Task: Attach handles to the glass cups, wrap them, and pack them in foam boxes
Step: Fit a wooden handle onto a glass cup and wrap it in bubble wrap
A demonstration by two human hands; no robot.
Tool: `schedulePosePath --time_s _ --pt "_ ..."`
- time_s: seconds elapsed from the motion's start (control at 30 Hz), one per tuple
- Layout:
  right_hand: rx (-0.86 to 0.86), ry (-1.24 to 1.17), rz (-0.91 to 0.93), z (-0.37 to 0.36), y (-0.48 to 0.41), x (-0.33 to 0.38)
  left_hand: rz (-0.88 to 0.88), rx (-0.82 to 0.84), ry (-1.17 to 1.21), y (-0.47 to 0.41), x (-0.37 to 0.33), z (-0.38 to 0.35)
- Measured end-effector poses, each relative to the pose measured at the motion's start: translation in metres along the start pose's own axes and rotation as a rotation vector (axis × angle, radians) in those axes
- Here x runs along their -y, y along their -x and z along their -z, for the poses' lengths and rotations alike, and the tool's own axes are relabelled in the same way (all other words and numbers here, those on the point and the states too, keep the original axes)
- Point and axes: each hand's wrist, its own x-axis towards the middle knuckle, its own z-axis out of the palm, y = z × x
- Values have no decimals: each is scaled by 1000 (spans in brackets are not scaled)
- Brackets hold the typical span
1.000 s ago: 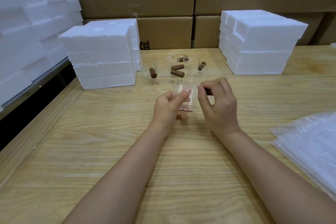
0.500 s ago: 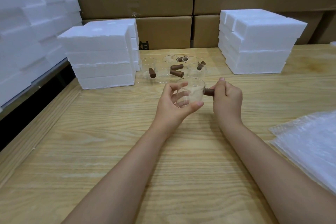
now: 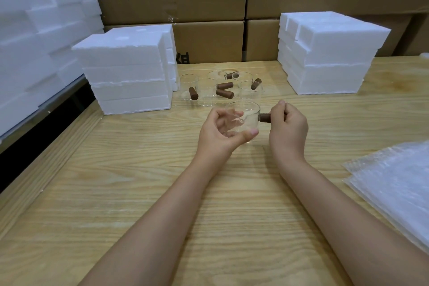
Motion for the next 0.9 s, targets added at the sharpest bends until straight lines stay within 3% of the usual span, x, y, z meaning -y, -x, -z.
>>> schedulePosePath --time_s 0.23,0.43,0.7,0.9 --pt "63 -149 212 -1 13 16 154 12 75 0 -6 -3" --pt "227 -147 322 -6 25 20 236 -7 169 -6 -7 3" --pt "320 -135 395 -6 29 27 296 4 352 -8 -15 8" --pt "445 -55 593 -5 30 25 351 -11 408 -8 -16 11"
